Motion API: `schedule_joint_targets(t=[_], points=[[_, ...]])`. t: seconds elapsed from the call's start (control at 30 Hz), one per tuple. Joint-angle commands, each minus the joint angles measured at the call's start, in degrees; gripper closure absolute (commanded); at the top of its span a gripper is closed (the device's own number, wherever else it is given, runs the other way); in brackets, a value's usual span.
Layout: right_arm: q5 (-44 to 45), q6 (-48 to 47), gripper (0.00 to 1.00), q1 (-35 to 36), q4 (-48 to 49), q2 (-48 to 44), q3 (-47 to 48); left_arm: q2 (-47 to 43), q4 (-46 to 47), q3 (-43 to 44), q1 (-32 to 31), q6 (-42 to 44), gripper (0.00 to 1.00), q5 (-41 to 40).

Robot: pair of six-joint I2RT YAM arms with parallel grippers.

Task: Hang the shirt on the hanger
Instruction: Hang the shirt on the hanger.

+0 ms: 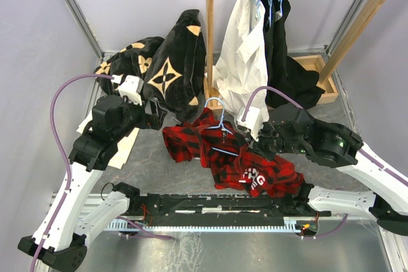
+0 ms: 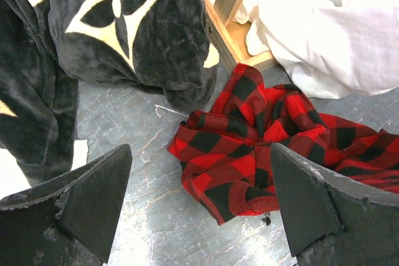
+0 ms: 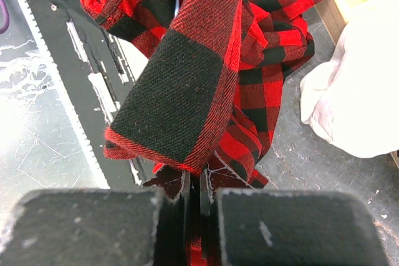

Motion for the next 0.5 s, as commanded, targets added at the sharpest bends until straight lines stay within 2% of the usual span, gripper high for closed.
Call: schedule_joint_targets(t=[0.0,0.13,0.23,0.47], points=[[-0.28,-0.25,1.00,-0.16,2.97,-0.85,0.30,-0.19,1.67,0.41,0.28,1.98,0.04,1.25],[2.44,-0.27,1.00,-0.17,4.12,-2.14,0.45,-0.53,1.81,0.60,0.25,2.49,0.03,1.16],[8.65,1.38,1.00,-0.21,4.72,-3.01,1.00,-0.64,1.66,0.71,0.34,2.75,0.04,0.98],[10.49,0.98,1.00,-0.19,1.15,-2.32,2.69,-0.40,1.78,0.52,0.29,2.76,0.04,1.03]])
